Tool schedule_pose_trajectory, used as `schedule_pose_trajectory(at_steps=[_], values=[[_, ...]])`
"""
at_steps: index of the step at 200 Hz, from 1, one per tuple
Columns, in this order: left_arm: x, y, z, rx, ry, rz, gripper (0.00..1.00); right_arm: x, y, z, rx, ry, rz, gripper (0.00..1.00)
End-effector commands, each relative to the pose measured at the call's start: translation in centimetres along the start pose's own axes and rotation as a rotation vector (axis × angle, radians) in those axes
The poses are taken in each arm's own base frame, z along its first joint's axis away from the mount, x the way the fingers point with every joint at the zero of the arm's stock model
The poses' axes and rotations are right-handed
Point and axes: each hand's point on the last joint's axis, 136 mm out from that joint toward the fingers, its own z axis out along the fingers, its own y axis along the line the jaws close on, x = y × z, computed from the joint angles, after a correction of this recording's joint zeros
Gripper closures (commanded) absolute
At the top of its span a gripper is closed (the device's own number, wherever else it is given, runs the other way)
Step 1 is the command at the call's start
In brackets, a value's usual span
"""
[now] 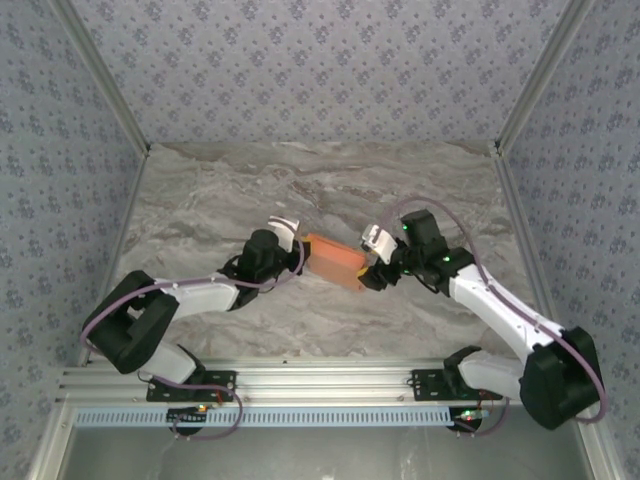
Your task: Fold the paper box
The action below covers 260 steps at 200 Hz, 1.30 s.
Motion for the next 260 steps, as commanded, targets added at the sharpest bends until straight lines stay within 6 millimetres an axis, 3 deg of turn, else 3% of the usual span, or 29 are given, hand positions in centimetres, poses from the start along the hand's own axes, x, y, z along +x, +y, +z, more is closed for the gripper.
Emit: schedule_pose_trajectory(at_steps=[1,39,65,83,126,162,228,260], values=[[5.8,1.1,-0.4,-0.061,0.186,0.044,0.97,-0.6,0.6,-2.1,-0.055,-0.097,0.074,0.29],[5.9,1.0,-0.2,-0.074,0.178,0.055,0.97,-1.4,-1.8,-4.9,0.038,-0.222,0.192,0.32],[6.0,1.0,-0.1,-0.075,0.176,0.051,0.97,1.4,-3.2,-4.1,0.133,-0.115,0.159,0.38],[5.9,1.1,0.0,-0.08,0.175,0.049,0.97,2.3,-3.7,-3.2,0.145,-0.065,0.125,0.41],[5.5,0.7,-0.1,-0.069,0.171,0.055,0.97,2.9,-2.7,-0.4,0.094,-0.004,-0.009,0.38],[5.4,0.7,-0.5,-0.067,0.174,0.075,0.97,2.5,-3.1,1.2,0.071,0.004,-0.086,0.38],[5.4,0.6,-0.5,-0.064,0.181,0.09,0.97,1.1,-2.0,1.4,-0.008,-0.063,-0.124,0.4],[5.4,0.5,-0.4,-0.059,0.184,0.098,0.97,0.9,-1.6,1.4,-0.034,-0.077,-0.142,0.47]])
